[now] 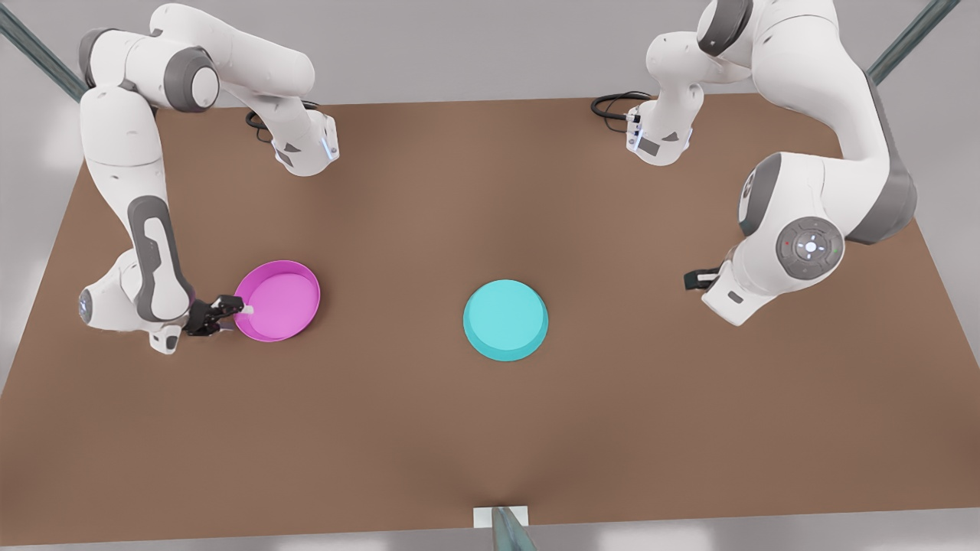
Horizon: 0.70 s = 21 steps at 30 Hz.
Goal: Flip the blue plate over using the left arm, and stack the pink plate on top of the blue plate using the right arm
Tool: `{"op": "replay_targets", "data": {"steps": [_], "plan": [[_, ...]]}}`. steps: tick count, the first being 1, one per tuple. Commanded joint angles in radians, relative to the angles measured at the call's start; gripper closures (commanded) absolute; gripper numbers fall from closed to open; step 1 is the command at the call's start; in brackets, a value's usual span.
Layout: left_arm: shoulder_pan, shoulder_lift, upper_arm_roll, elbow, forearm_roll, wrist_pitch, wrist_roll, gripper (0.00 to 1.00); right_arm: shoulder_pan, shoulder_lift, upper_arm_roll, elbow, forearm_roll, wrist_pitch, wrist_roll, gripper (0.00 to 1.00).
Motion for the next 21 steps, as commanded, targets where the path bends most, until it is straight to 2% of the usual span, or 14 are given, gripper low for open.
{"op": "replay_targets", "data": {"steps": [1,4,5,6,7,12,15,16,18,21], "plan": [[0.000,0.000,0.000,0.000,0.001,0.000,0.000,0.00,0.000,-0.001,0.000,-0.001,0.000,0.001,0.000,0.19],[0.000,0.005,0.000,-0.001,0.001,0.000,0.000,0.00,-0.001,-0.040,0.000,-0.053,0.001,0.009,-0.014,0.19],[0.000,0.005,0.000,-0.001,0.001,0.000,0.000,0.00,-0.003,-0.038,0.000,-0.054,0.001,0.009,-0.014,0.22],[0.000,0.005,0.000,-0.001,0.001,0.000,0.000,0.00,-0.008,-0.037,0.000,-0.054,0.001,0.015,-0.014,0.31],[0.000,0.005,0.000,-0.001,0.001,0.000,0.000,0.00,-0.011,-0.038,0.000,-0.054,0.001,0.015,-0.014,0.35],[0.000,0.005,0.000,-0.001,0.001,-0.002,0.000,0.00,-0.017,-0.023,0.001,-0.052,0.001,0.029,-0.007,0.43],[0.000,0.005,0.000,-0.006,0.001,0.000,0.000,0.00,-0.012,-0.023,0.001,-0.050,0.001,0.030,0.007,0.58],[0.000,0.005,0.000,-0.006,0.001,0.000,0.000,0.00,-0.012,-0.023,0.001,-0.050,0.001,0.032,0.009,0.58],[0.000,0.006,0.000,-0.006,-0.001,0.000,0.000,0.00,-0.014,-0.023,0.001,-0.050,0.001,0.044,0.010,0.68],[0.000,0.006,0.000,-0.006,-0.001,0.000,0.000,0.00,-0.014,-0.018,0.001,-0.050,0.001,0.039,0.050,0.70]]}}
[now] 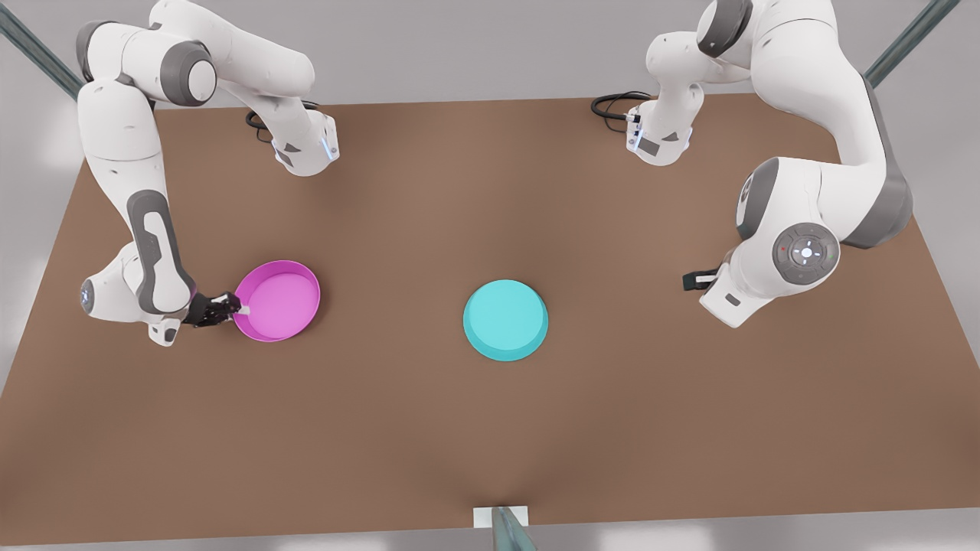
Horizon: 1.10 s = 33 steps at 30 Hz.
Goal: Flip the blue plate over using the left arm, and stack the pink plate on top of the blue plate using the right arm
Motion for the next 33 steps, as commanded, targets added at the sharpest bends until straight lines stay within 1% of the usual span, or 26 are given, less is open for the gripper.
{"op": "replay_targets", "data": {"steps": [1,2,4,6,8,9,12,13,14,16,21,24,27,33], "plan": [[0.000,0.000,0.000,0.000,0.000,0.000,0.000,0.00,0.000,0.000,0.000,0.000,0.000,0.000,0.001,0.70],[0.000,0.003,0.000,0.000,0.000,0.000,0.000,0.00,0.000,0.000,0.000,0.000,0.000,-0.003,0.007,0.72],[0.000,0.004,0.000,0.000,0.000,0.000,0.000,0.00,-0.002,-0.002,0.000,0.000,0.000,-0.003,0.009,0.74],[0.000,0.004,0.000,0.000,0.000,0.000,0.000,0.00,-0.002,-0.003,0.000,-0.002,0.000,-0.005,0.009,0.78],[0.000,0.006,0.000,0.000,0.000,0.000,0.000,0.00,0.000,-0.003,0.000,-0.002,0.000,0.003,0.007,0.78],[0.000,0.006,0.000,0.000,0.000,0.000,0.000,0.00,0.002,-0.002,0.000,-0.002,0.000,0.003,0.008,0.74],[0.000,0.006,0.001,0.000,0.000,0.000,0.002,0.00,0.005,0.005,0.000,0.000,0.000,0.005,0.009,0.70],[0.000,0.006,0.000,0.000,0.001,0.000,0.002,0.00,0.006,0.003,0.000,0.000,0.000,0.003,0.010,0.66],[0.000,0.006,0.000,0.000,0.001,0.002,0.002,0.00,0.008,0.002,0.000,0.000,0.000,0.002,0.010,0.68],[0.000,0.008,0.000,0.000,0.001,0.002,0.002,0.00,0.008,-0.003,0.000,0.000,0.000,-0.002,0.010,0.79],[0.000,0.006,0.000,0.000,0.001,0.002,0.002,0.00,0.028,-0.064,0.003,-0.017,-0.002,-0.012,0.051,0.79],[0.000,0.006,0.000,0.000,0.000,0.003,0.002,0.00,0.032,-0.117,0.046,-0.048,-0.002,0.000,0.133,0.79],[0.000,0.006,0.000,0.000,0.001,0.003,0.002,0.00,0.133,-0.153,0.046,-0.067,0.000,0.020,0.237,0.79],[0.003,0.006,0.008,0.000,0.003,0.000,0.000,0.00,0.212,-0.180,0.045,-0.081,0.002,0.025,0.338,0.79]]}}
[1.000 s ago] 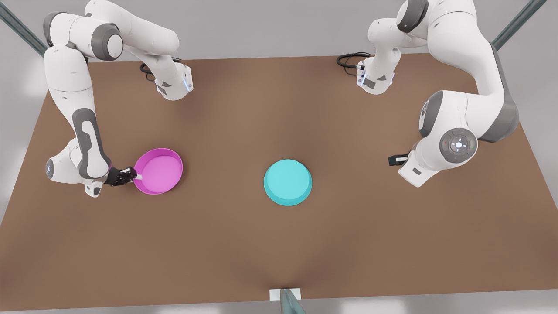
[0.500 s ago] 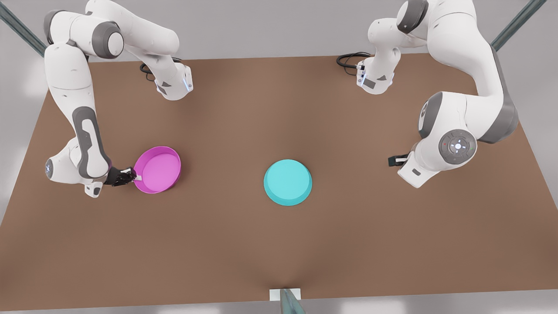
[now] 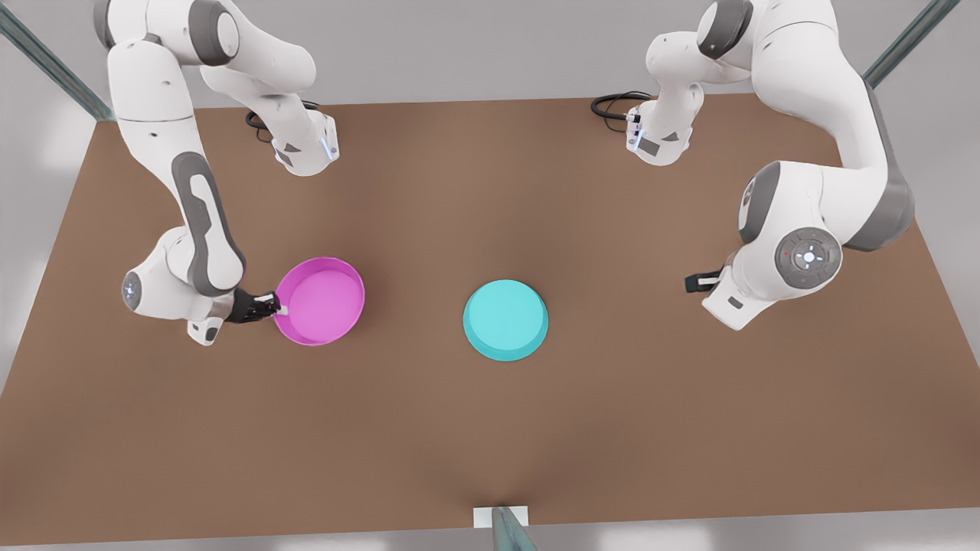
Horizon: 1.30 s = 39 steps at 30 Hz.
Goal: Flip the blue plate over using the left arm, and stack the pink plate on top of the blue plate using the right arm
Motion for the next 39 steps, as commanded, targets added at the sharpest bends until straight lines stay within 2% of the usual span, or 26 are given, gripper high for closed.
{"op": "replay_targets", "data": {"steps": [1,6,13,26,34,37,39], "plan": [[-0.001,0.000,0.001,0.000,0.001,0.000,0.000,0.00,0.003,-0.005,0.000,0.000,-0.006,0.002,0.013,0.79],[-0.001,-0.008,0.046,0.002,0.009,-0.018,0.000,0.00,0.042,-0.008,0.000,0.000,0.020,0.002,0.044,0.79],[0.002,0.000,0.106,0.003,0.002,0.054,0.002,0.00,0.112,-0.014,-0.002,0.001,0.035,0.020,0.127,0.79],[0.002,0.003,0.132,0.003,0.002,0.084,0.002,0.00,0.269,-0.012,-0.006,0.011,0.083,0.066,0.277,0.79],[0.004,0.010,0.150,0.003,0.002,0.117,0.002,0.00,0.389,-0.011,-0.009,0.012,0.190,0.114,0.375,0.79],[0.004,0.013,0.150,0.002,0.004,0.121,0.002,0.00,0.487,0.005,-0.031,0.018,0.271,0.163,0.420,0.79],[0.004,0.013,0.163,0.002,0.001,0.129,0.002,0.00,0.574,0.015,-0.087,0.034,0.288,0.174,0.472,0.79]]}}
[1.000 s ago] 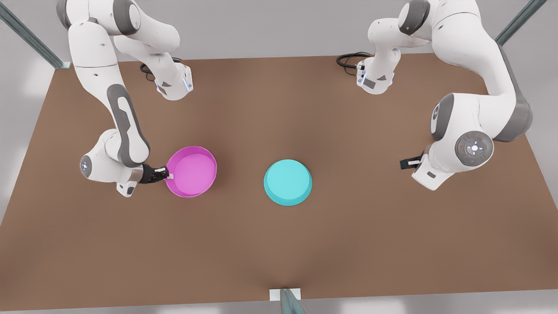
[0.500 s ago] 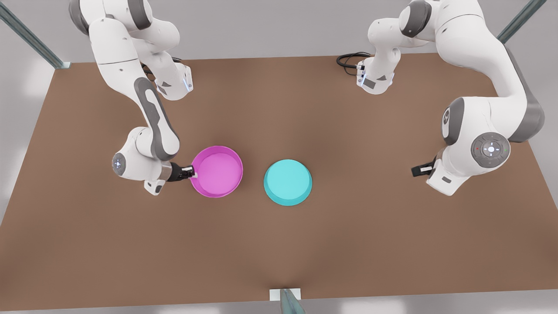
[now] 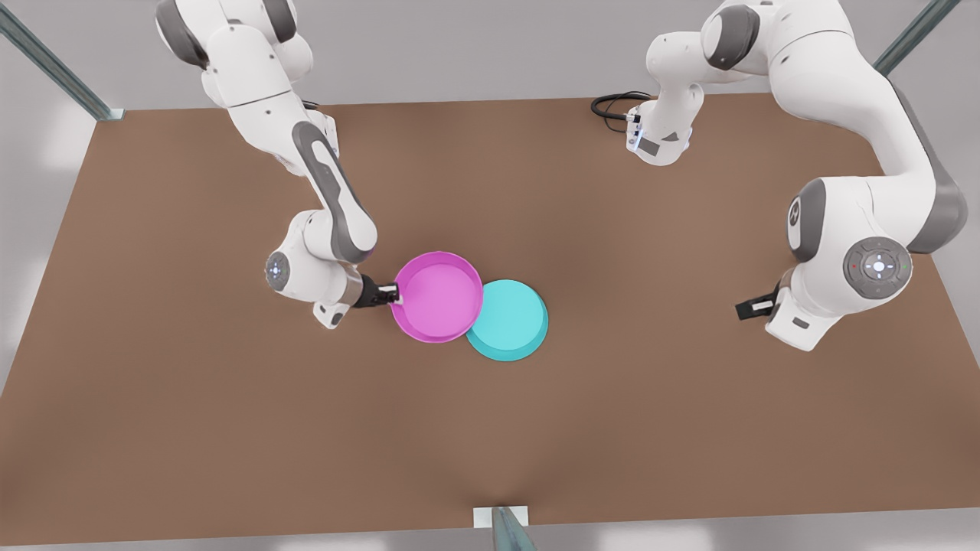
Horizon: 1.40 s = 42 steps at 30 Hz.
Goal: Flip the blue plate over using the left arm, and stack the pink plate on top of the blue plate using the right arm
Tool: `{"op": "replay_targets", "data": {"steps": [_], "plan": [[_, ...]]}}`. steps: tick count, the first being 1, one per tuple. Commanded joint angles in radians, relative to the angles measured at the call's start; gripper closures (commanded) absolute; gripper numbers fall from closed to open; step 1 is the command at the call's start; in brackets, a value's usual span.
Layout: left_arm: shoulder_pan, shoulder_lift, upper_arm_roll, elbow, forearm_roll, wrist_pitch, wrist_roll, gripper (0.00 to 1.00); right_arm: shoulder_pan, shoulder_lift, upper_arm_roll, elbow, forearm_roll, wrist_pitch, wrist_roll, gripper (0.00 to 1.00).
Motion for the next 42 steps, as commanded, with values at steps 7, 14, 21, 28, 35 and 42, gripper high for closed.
{"op": "replay_targets", "data": {"steps": [7,14,21,28,35,42], "plan": [[0.006,0.005,0.005,0.000,-0.001,0.008,0.000,0.00,0.102,0.019,-0.005,0.048,0.029,0.037,0.160,0.79],[0.008,0.007,0.008,0.000,-0.001,0.012,0.002,0.00,0.211,0.079,-0.020,0.105,0.115,0.108,0.249,0.79],[0.013,0.010,0.013,0.000,-0.003,0.012,0.002,0.00,0.243,0.100,-0.023,0.146,0.112,0.114,0.346,0.21],[0.013,0.011,0.013,0.000,-0.001,0.012,0.002,0.00,0.237,0.059,-0.040,0.144,0.103,0.111,0.330,0.03],[0.014,0.007,0.015,0.003,-0.101,0.012,0.074,0.00,-0.417,-0.162,0.281,0.310,-0.795,-0.340,0.281,0.00],[0.014,0.005,0.016,0.011,-0.104,0.029,0.138,0.00,-0.524,-0.171,0.153,0.655,-0.909,-0.761,0.367,0.00]]}}
